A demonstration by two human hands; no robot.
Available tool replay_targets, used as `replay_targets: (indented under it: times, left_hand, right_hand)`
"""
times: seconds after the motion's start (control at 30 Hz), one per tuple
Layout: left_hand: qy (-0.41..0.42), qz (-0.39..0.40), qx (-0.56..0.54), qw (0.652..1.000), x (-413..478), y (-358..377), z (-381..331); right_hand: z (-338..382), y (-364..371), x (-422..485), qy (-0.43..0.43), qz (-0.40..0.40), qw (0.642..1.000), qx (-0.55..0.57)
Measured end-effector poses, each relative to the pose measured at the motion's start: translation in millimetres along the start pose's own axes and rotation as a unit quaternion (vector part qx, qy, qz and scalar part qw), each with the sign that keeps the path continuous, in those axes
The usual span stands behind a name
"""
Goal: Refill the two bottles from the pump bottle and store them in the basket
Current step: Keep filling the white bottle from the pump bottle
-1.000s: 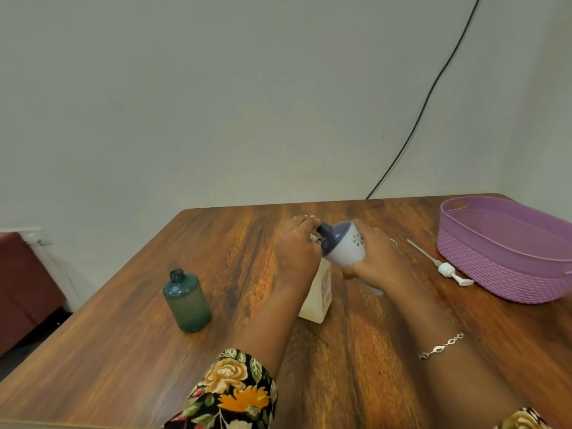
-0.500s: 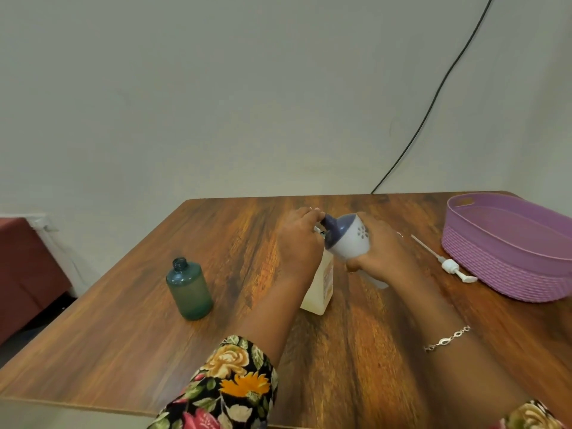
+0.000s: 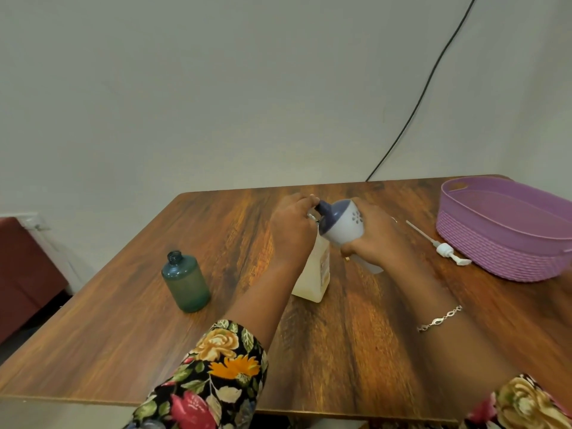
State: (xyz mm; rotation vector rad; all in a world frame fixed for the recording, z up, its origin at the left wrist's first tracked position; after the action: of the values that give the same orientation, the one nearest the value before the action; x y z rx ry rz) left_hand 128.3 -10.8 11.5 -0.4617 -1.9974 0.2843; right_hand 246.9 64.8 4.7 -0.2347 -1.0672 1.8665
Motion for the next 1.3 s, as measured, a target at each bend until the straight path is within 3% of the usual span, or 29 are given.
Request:
replay_targets:
  times: [0.27,0.53,0.87,1.3]
  left_hand:
    - [-0.028,-0.026,-0.042,0.998,-8.6,5.1,5.8]
    - [-0.005,0.000,-0.026,1.000,-0.1,-1.1,-0.7]
    - [0.010,-0.015,-0.013,1.000,-16.8,3.6,7.3]
    - [-0.005,-0.032,-0.030,0.999,-12.4,6.8,4.8]
  right_hand:
    - [-0.5,5.4,-1.1,0.011,-0.001,1.000,-0.010]
    - [0.6,0.5,2.4,0.011,0.012,1.000,0.024]
    - [-1.8,-0.1,-1.6,0.005,0.000,1.000,-0.028]
    - [1.3,1.1,-7.1,0.011,0.008,1.000,-0.017]
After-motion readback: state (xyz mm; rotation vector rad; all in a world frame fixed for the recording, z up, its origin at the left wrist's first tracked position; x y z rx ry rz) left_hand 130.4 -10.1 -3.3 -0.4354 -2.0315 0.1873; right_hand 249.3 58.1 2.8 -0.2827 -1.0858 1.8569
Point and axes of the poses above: each hand's wrist, its own x-axis towards the middle knuckle, its own y-axis out of the palm, z = x × y, the point moved 1 cm from there along x, towards the middle knuckle, and after that the axes turned 2 degrees about y, right-handed, at the moved point
